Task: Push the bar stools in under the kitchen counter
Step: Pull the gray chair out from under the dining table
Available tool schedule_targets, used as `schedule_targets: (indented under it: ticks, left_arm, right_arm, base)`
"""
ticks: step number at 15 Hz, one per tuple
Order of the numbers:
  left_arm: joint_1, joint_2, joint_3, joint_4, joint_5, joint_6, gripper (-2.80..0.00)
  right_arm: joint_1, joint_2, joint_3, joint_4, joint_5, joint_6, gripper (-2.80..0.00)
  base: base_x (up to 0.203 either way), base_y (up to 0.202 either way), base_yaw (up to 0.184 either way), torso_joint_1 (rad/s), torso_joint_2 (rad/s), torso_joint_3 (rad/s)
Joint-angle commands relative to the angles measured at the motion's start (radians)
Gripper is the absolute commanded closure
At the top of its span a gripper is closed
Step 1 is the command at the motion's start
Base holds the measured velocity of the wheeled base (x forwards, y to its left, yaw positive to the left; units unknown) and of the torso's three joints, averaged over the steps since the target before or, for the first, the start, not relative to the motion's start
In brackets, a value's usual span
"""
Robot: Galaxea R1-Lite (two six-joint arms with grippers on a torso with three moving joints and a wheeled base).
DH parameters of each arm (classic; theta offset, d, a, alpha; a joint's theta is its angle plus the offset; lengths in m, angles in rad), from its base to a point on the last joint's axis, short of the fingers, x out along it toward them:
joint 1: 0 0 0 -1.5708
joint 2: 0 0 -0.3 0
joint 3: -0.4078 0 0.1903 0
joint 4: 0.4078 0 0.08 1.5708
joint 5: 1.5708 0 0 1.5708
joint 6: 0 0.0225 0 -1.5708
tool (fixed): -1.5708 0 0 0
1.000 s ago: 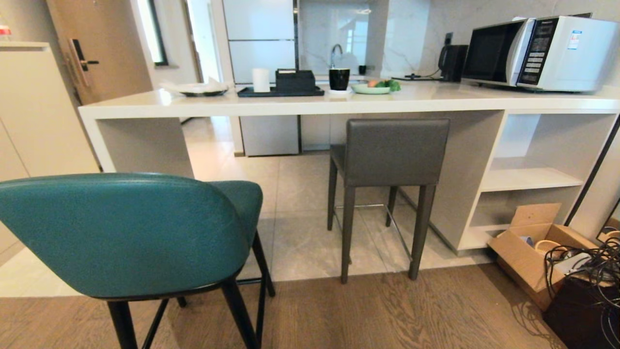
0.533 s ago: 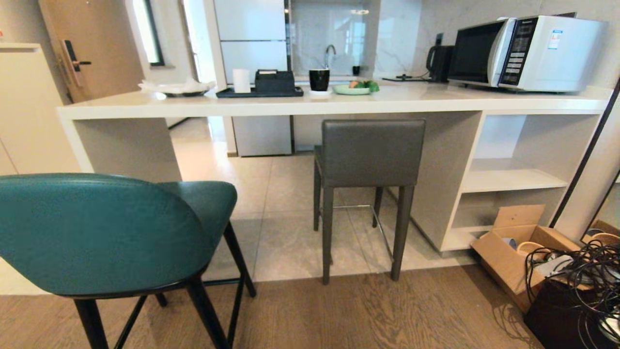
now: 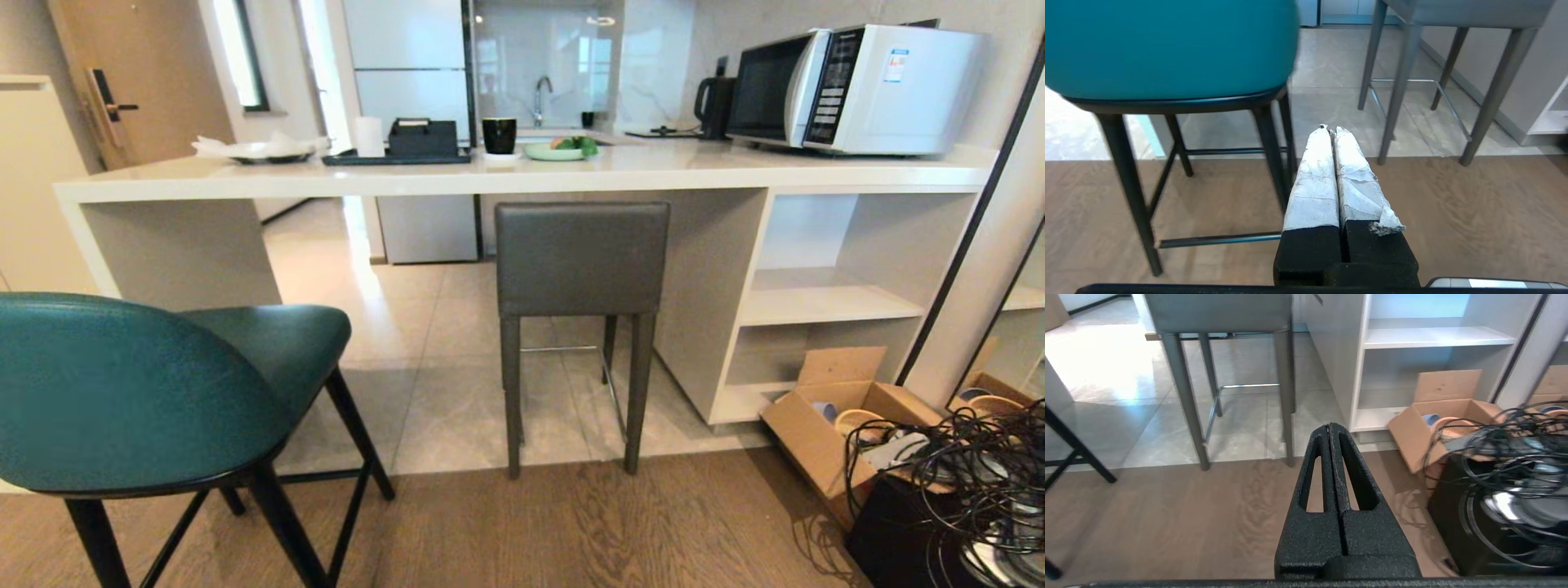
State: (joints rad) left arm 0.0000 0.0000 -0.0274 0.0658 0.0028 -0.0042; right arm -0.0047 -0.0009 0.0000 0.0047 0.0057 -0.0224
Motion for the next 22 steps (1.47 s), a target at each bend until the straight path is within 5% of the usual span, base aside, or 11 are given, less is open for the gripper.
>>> schedule_targets:
  ticks: [1,11,16,22]
  left_arm:
    - [0.000,0.000,0.000,0.000,0.000,0.000,0.00]
    - [-0.002,0.000,0.001,-0.006,0.000,-0.002,0.00]
    - [0.000,0.001,0.001,-0.006,0.000,-0.002,0.00]
    - [0.000,0.001,0.001,-0.006,0.000,-0.002,0.00]
  right_arm:
    - [0.000,0.001,0.000,0.000,0.000,-0.001,0.00]
    - [0.000,0.001,0.000,0.000,0.000,0.001,0.00]
    - [0.000,0.001,0.000,0.000,0.000,-0.001,0.00]
    - [0.000,0.001,0.000,0.000,0.000,-0.001,0.00]
  base:
    - [0.000,-0.191,0.002,-0.001,0.00,0.002]
    - [0.000,-0.178,0.001,0.002,0.00,0.004]
    - [0.000,0.000,0.000,0.000,0.00,0.000]
    - [0.186,0.000,0.003,0.001,0.00,-0.002]
